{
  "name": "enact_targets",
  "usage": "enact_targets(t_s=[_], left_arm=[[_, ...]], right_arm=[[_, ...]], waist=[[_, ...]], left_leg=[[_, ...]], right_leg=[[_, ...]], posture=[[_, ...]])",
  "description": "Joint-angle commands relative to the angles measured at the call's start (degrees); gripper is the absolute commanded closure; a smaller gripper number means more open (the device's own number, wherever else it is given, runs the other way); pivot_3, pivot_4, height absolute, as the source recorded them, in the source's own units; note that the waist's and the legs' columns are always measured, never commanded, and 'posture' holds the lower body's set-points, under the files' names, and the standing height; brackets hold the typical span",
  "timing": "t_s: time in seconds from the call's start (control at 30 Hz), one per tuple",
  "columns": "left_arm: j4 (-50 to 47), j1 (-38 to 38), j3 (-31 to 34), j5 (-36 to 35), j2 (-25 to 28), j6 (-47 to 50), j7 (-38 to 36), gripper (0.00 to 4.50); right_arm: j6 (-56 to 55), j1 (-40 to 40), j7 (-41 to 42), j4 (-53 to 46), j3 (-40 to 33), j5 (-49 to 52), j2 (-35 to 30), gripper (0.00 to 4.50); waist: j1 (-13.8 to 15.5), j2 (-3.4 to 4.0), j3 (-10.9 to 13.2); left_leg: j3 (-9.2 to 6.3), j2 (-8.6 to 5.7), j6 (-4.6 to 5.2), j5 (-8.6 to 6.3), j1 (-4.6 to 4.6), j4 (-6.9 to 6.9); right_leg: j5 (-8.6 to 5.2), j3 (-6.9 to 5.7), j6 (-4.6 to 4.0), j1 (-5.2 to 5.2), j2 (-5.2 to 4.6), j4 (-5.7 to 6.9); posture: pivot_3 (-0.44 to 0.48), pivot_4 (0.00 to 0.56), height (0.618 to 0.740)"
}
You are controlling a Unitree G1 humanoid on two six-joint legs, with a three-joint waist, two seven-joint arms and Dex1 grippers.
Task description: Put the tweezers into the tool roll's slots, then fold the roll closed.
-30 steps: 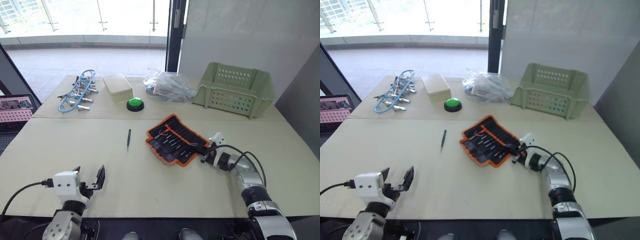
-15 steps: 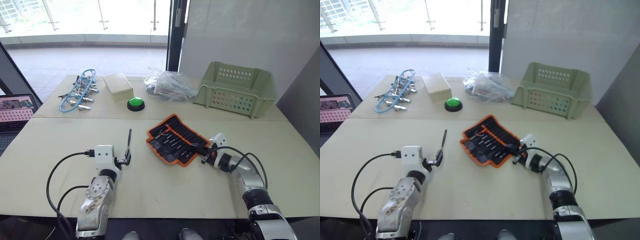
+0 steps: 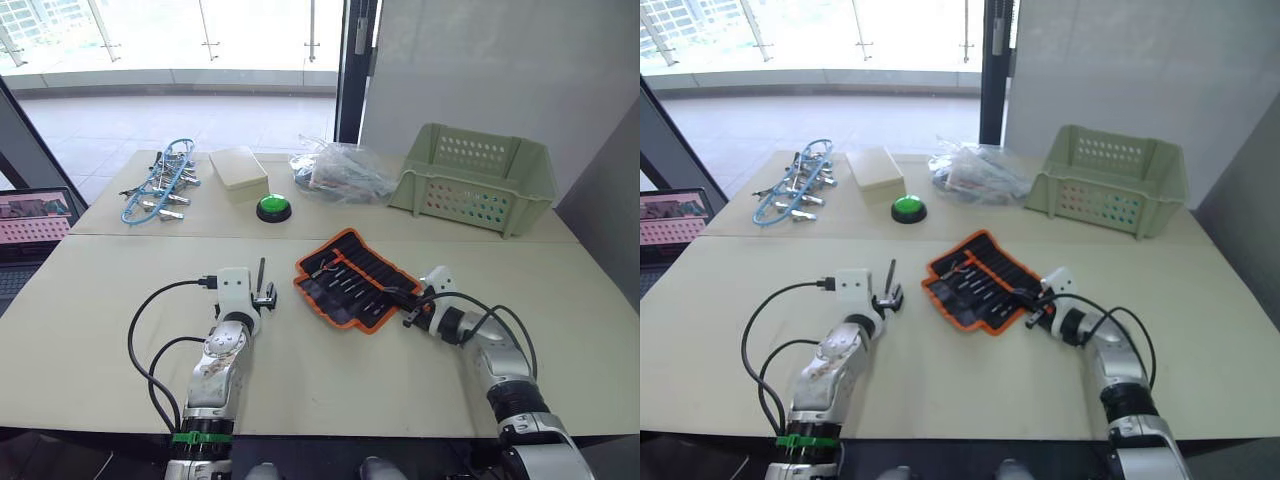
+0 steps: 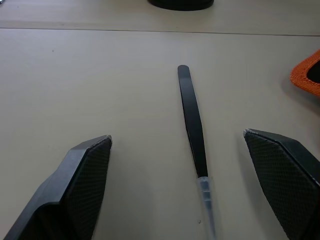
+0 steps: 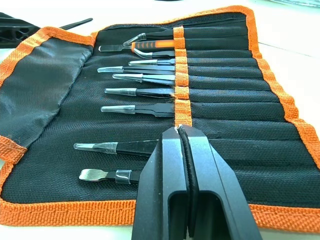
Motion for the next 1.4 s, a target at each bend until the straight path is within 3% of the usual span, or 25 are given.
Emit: enact_targets(t_s=[0.03, 0.4, 1.0, 1.4], left_arm=[[2.4, -0.6, -1.6, 0.1, -1.3, 2.2, -0.1, 0.83], [-2.7, 1.5, -3.6, 1.6, -0.5, 8.1, 0.0, 4.43], [-9.7, 3.6, 0.8, 0.7, 0.5, 8.8, 1.6, 4.47], [-27.8, 12.0, 3.9, -5.5, 5.6, 15.1, -5.5, 4.47]], right_arm=[[3.1, 2.2, 0.0, 1.1, 1.3, -1.3, -0.3, 4.5], [4.7, 2.7, -0.1, -1.2, 2.0, -1.6, -0.4, 4.5], [4.8, 2.7, -0.4, -1.2, 2.8, -1.7, 0.7, 4.5], [4.8, 3.7, -0.1, -1.5, 2.8, -1.6, 0.2, 4.5]], waist=[[0.1, 0.05, 0.0], [0.3, 0.15, -0.1], [-0.6, 0.14, -0.1], [-0.5, 0.11, 0.0]], left_leg=[[0.0, -0.01, 0.0, 0.0, 0.0, 0.0], [-0.01, -0.06, 0.0, 0.0, 0.0, 0.0], [-0.03, -0.05, 0.0, 0.0, -0.04, -0.05], [-0.03, -0.03, 0.0, -0.01, -0.07, -0.07]], right_leg=[[0.0, 0.0, 0.0, 0.0, -0.01, 0.0], [-0.01, 0.01, 0.05, 0.02, -0.06, -0.02], [-0.01, 0.0, 0.05, -0.04, -0.04, -0.04], [-0.01, 0.0, 0.04, -0.08, -0.05, -0.04]], posture=[[0.0, 0.15, 0.74], [0.0, 0.15, 0.74], [0.0, 0.15, 0.74], [0.0, 0.15, 0.74]])
